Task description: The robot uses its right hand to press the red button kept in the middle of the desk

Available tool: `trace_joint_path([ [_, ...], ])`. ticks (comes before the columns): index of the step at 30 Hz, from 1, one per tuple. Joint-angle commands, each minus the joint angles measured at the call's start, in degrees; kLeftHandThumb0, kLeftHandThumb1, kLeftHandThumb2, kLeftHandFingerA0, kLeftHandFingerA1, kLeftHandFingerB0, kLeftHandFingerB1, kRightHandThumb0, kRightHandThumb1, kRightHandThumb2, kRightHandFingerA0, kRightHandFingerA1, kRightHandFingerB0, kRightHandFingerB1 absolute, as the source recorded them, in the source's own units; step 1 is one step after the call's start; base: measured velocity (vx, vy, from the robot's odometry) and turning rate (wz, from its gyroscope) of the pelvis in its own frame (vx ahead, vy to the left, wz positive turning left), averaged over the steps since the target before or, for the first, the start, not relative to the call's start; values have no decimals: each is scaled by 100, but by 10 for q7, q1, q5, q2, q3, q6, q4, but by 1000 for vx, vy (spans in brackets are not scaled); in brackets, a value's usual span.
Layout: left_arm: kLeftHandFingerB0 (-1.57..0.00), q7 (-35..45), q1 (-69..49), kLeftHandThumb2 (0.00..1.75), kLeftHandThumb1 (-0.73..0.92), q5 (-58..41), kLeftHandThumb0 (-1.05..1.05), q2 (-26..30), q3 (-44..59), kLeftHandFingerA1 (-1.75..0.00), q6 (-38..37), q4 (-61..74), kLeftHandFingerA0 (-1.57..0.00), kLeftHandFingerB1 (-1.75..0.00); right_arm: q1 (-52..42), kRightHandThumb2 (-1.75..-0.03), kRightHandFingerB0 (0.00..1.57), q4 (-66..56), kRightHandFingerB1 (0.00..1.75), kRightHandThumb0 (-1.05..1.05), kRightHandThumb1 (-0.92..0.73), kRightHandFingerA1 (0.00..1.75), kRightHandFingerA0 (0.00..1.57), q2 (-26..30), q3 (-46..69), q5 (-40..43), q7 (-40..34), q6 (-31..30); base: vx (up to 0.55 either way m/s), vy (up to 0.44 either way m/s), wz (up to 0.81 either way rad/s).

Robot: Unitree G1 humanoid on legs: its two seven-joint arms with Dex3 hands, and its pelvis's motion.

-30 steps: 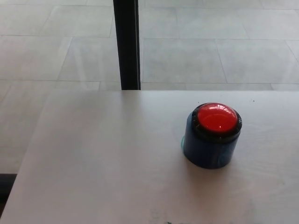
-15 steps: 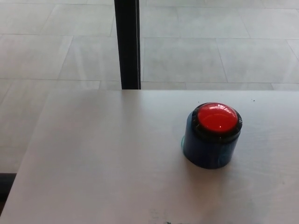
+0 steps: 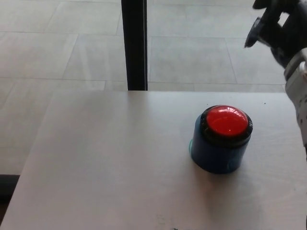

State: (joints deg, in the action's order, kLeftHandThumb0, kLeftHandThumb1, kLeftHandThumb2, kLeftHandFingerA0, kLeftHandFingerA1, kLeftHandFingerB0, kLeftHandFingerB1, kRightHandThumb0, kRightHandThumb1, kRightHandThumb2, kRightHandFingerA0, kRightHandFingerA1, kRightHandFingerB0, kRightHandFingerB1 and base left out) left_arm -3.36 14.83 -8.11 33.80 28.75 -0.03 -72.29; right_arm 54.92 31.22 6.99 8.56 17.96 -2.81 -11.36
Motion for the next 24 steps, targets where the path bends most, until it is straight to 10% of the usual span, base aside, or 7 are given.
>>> trace_joint_path([
  [1, -22, 0, -5, 108, 88, -6, -54, 17, -3, -96, 9, 1, -38, -79, -25, -116, 76, 12, 157, -16, -55, 175, 92, -14, -5, -13, 20, -2, 0, 0, 0],
  [5, -1, -4, -2, 97, 90, -16, -54, 15, 5, -108, 10, -1, -28, -75, -39, -116, 76, 26, 156, -16, -56, 175, 92, -25, -9, -18, 19, -10, 0, 0, 0],
  [24, -23, -5, -2, 107, 88, -12, -55, 12, -16, -99, 9, -2, -42, -79, -88, -133, 84, 111, 157, -14, -45, 175, 102, -31, -75, -112, 20, 66, 0, 0, 0],
])
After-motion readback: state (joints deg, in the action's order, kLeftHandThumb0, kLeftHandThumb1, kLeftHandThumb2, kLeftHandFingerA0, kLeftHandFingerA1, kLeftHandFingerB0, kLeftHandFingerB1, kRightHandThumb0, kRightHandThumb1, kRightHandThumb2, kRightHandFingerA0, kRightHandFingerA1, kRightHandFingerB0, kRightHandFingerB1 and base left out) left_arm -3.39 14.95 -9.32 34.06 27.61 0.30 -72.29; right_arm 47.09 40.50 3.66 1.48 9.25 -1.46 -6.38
